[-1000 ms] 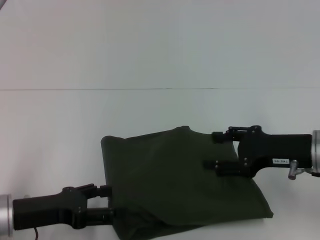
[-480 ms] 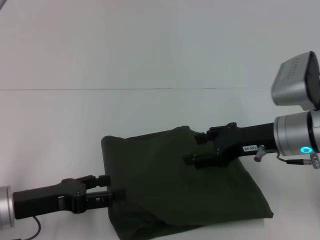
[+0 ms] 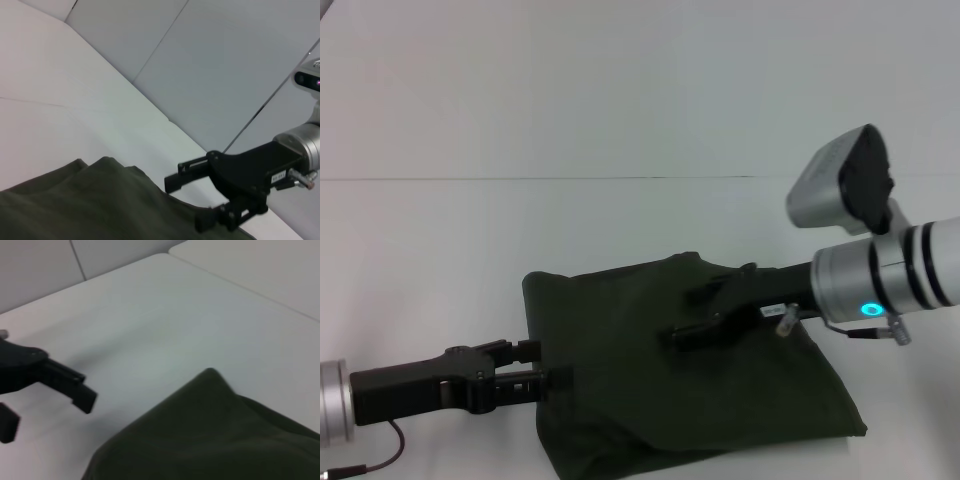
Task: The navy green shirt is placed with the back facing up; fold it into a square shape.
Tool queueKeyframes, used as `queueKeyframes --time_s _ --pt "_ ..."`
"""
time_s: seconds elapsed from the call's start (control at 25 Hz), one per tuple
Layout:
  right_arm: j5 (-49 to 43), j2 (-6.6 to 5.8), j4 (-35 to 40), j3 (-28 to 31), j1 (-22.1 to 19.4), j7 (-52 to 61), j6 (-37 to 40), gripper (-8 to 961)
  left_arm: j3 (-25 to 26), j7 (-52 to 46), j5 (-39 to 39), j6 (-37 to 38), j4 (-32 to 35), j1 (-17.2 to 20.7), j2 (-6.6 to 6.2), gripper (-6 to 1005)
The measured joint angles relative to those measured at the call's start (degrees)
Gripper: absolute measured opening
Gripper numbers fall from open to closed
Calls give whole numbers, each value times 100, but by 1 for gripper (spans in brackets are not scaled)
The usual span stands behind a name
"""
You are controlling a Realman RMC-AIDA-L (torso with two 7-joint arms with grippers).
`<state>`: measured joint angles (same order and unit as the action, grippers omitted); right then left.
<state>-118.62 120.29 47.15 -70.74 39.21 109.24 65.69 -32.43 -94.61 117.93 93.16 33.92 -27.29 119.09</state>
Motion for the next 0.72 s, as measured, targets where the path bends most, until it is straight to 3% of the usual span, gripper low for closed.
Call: queueKeyframes --time_s 0.48,0.72 --pt "540 3 -215 -1385 60 -188 -1062 775 56 -27 2 -1 0 7 -11 905" --pt "519 -10 -249 -1479 -10 -169 -1231 775 64 -31 2 -1 0 -8 -19 901"
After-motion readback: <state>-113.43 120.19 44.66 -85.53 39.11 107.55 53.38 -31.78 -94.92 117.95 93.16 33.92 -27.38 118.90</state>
